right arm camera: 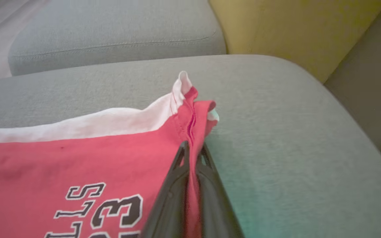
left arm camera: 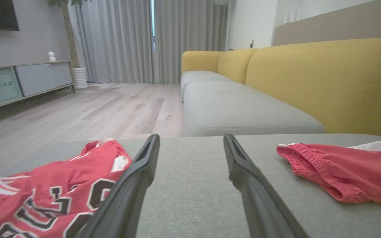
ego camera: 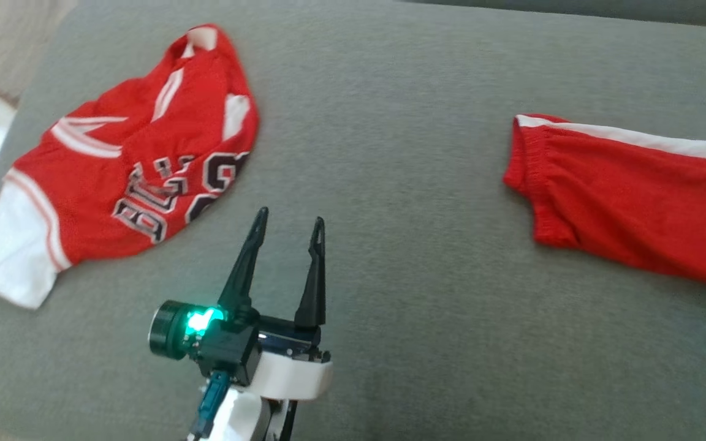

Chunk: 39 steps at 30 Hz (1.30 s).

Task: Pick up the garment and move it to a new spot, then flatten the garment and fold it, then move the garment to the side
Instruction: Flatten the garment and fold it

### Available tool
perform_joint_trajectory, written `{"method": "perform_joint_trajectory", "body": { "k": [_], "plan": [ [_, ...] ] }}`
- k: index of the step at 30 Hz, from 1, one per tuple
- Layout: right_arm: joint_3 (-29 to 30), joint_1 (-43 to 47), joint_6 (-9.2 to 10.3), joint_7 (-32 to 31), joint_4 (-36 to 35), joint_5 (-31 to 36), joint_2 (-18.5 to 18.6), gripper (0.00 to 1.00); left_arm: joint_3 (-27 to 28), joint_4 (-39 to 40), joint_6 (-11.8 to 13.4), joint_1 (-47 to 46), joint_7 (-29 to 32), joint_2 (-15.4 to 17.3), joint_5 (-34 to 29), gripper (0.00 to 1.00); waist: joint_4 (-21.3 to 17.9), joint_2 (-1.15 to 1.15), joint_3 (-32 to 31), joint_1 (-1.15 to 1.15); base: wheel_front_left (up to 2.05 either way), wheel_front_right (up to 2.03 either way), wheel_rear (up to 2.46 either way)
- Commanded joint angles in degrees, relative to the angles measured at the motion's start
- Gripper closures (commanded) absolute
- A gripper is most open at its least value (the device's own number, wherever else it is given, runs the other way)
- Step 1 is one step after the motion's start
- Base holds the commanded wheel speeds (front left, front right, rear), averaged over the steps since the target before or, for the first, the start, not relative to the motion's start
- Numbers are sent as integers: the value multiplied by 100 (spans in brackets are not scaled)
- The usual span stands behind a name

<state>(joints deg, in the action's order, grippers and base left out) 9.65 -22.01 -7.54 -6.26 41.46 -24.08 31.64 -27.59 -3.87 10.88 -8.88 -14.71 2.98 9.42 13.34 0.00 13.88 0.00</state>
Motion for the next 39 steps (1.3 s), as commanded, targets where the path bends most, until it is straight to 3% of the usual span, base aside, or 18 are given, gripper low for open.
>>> {"method": "perform_joint_trajectory", "body": {
  "k": [1, 6, 15, 22, 28, 29, 30, 35, 39],
  "plan": [
    [-46, -55, 5, 72, -183, 55, 245, 100, 208, 148, -25, -56, -29, 9, -71, 0, -164, 0, -77, 0, 0, 0, 0],
    [-202, -400, 5, 140, -376, 143, 117, 100, 221, 54, -145, -39, -29, 5, -137, 0, -381, 0, -112, 0, 0, 0, 0],
    [-789, -740, 5, -40, -1369, 184, -566, 100, 203, -168, -248, -2, -29, -3, -164, 0, -464, 0, -324, 0, 0, 0, 0],
    [-1062, -630, 5, -427, -2203, 557, -1487, 100, 148, -270, -299, 16, -29, -8, -87, 0, -314, 0, -417, 0, 0, 0, 0],
    [-1495, -475, 5, -531, -2376, 784, -2426, 100, 87, -317, -272, -16, -29, -9, 9, 0, -233, 0, -398, 0, 0, 0, 0],
    [-1574, -436, 5, -524, -2344, 815, -2518, 70, 79, -322, -263, -24, -29, -9, 24, 0, -232, 0, -392, 0, 0, 0, 0],
    [-1647, -396, 5, -494, -2312, 864, -2583, 0, 67, -329, -256, -33, -29, -9, 35, 0, -234, 0, -387, 0, 0, 0, 0],
    [-1932, -90, 5, -91, -2363, 856, -2747, 0, 72, -363, -199, -41, -29, -10, 71, 0, -344, 0, -413, 0, 0, 0, 0],
    [-1947, 308, 5, 429, -2684, 755, -2607, 0, 181, -368, -164, 50, -29, -10, 113, 0, -501, 0, -539, 0, 0, 0, 0]
  ]
}}
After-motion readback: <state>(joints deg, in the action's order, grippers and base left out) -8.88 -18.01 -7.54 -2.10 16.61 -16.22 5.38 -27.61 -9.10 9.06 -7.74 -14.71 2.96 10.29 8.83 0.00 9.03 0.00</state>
